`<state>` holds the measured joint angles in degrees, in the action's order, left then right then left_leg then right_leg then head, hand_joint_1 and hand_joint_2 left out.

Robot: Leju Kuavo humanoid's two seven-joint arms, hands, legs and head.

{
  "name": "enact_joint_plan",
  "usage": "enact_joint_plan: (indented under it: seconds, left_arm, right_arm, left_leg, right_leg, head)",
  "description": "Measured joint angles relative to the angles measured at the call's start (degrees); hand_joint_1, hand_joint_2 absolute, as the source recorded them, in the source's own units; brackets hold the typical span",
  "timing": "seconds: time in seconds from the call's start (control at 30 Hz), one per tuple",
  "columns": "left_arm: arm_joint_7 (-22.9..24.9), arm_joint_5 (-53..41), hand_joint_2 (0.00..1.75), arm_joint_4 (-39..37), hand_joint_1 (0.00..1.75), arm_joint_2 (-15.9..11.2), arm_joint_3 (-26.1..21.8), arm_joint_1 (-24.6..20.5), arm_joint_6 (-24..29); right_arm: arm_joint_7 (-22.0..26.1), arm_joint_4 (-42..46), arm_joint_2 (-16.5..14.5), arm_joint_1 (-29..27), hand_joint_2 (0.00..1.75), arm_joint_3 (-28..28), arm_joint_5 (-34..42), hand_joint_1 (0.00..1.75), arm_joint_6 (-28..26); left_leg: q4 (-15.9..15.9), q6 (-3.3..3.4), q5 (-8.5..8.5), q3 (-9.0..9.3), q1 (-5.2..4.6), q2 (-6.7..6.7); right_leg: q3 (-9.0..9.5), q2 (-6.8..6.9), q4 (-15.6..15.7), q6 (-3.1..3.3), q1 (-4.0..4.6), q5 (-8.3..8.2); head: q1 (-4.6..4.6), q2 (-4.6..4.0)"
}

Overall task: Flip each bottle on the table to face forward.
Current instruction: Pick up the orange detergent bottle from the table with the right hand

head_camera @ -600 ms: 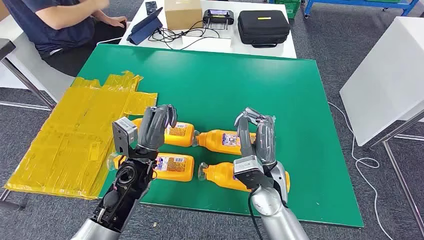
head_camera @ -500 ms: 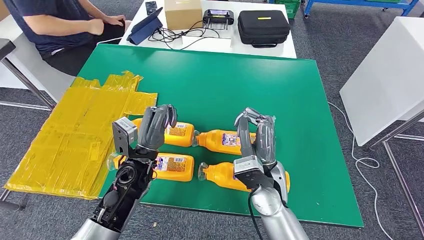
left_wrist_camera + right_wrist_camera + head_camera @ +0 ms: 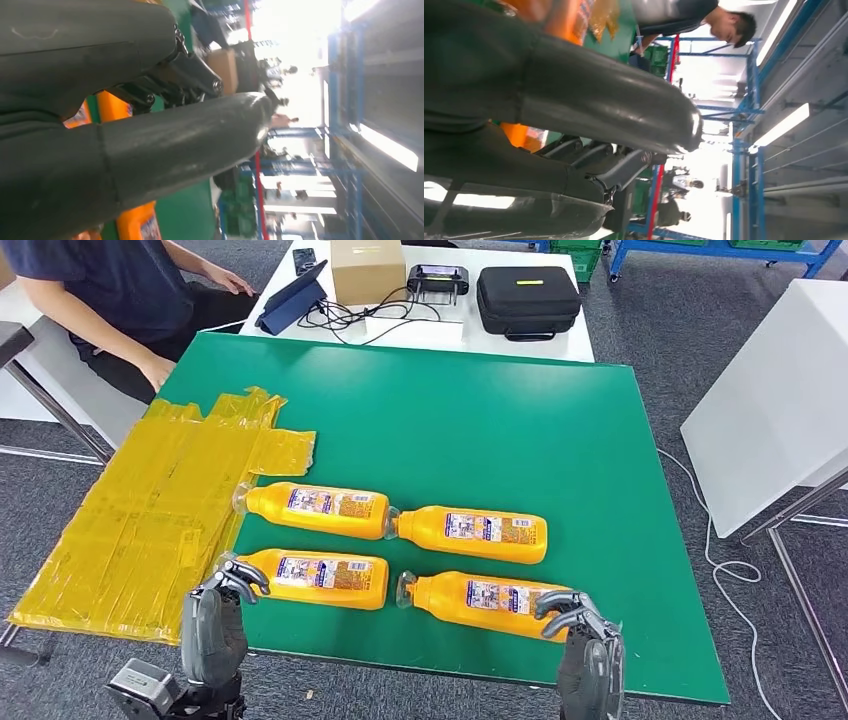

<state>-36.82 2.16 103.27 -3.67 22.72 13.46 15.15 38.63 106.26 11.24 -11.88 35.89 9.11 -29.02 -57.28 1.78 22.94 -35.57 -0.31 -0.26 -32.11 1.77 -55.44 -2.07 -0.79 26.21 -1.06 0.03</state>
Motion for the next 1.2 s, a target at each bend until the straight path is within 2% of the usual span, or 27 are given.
enact_joint_plan:
  seconds: [0.17,0.27,0.33,0.4,0.57,0.67,0.83,1.03,1.2]
  left_arm:
    - [2.19,-0.28,0.0,4.68,0.0,3.06,-4.45,2.01,-5.42]
    - [3.86,0.3,0.0,6.37,0.0,4.82,-6.96,3.32,-7.56]
    - [4.65,0.17,0.0,7.09,0.0,5.74,-8.26,4.03,-8.33]
    - [6.11,-0.3,0.0,7.49,0.0,6.65,-9.54,4.54,-8.87]
    - [9.17,-0.51,0.0,7.96,0.0,9.5,-13.61,6.08,-11.84]
    - [9.62,-0.45,0.0,8.11,0.0,10.72,-15.62,6.6,-13.3]
    - [9.79,-0.45,0.0,8.24,0.0,11.7,-17.12,6.78,-13.91]
    - [10.78,-0.32,0.0,8.1,0.0,12.06,-17.55,5.98,-15.04]
    - [11.4,0.55,0.0,7.23,0.0,12.05,-17.68,4.48,-16.05]
  right_arm:
    - [-4.39,0.07,-3.5,1.09,0.0,-1.84,-9.32,0.0,9.04]
    - [-7.41,0.09,-5.66,1.28,0.0,-4.34,-15.74,0.0,12.17]
    - [-9.17,0.08,-6.6,1.26,0.87,-5.82,-18.41,0.0,13.79]
    - [-13.01,0.02,-7.16,1.26,1.75,-7.1,-22.34,0.0,15.99]
    - [-27.21,-0.53,-7.21,0.67,1.75,-10.93,-43.98,0.0,18.92]
    - [-31.76,-0.42,-5.9,-0.95,1.75,-14.09,-53.12,0.0,19.2]
    - [-33.69,0.08,-3.5,-3.02,1.75,-17.0,-56.9,0.0,19.0]
    - [-39.07,0.74,-1.2,-3.26,1.75,-17.34,-63.18,0.0,21.78]
    - [-41.11,0.82,0.06,-3.01,1.75,-17.34,-64.43,0.0,23.47]
  left_leg:
    - [0.0,0.01,-0.09,0.07,0.01,0.02]
    - [0.0,0.01,-0.08,0.08,0.01,0.01]
    - [0.0,0.01,-0.08,0.08,0.0,0.01]
    - [0.0,0.01,-0.08,0.07,-0.01,0.02]
    - [-0.01,0.01,-0.08,0.08,-0.02,-0.01]
    - [-0.01,0.02,-0.07,0.07,-0.02,-0.05]
    - [-0.01,0.02,-0.05,0.07,-0.03,-0.02]
    - [-0.01,0.02,-0.06,0.09,-0.01,0.0]
    - [-0.01,0.02,-0.07,0.1,-0.01,-0.01]
  right_leg:
    - [0.05,0.0,-0.01,0.1,0.0,-0.09]
    - [0.07,0.0,-0.01,0.1,0.0,-0.08]
    - [0.07,0.0,-0.01,0.1,0.0,-0.08]
    - [0.07,0.0,-0.01,0.1,-0.01,-0.08]
    - [0.03,0.01,0.0,0.1,-0.02,-0.08]
    - [0.06,0.03,0.0,0.1,-0.02,-0.08]
    - [0.08,0.01,0.01,0.09,-0.02,-0.09]
    - [0.08,0.01,0.0,0.09,0.0,-0.09]
    - [0.09,0.01,0.0,0.09,-0.01,-0.09]
  head:
    - [0.0,-0.01]
    - [-0.01,-0.01]
    - [0.0,-0.01]
    - [0.0,0.0]
    - [-0.01,-0.01]
    - [-0.01,0.0]
    - [-0.01,-0.01]
    - [-0.01,-0.01]
    - [-0.01,0.0]
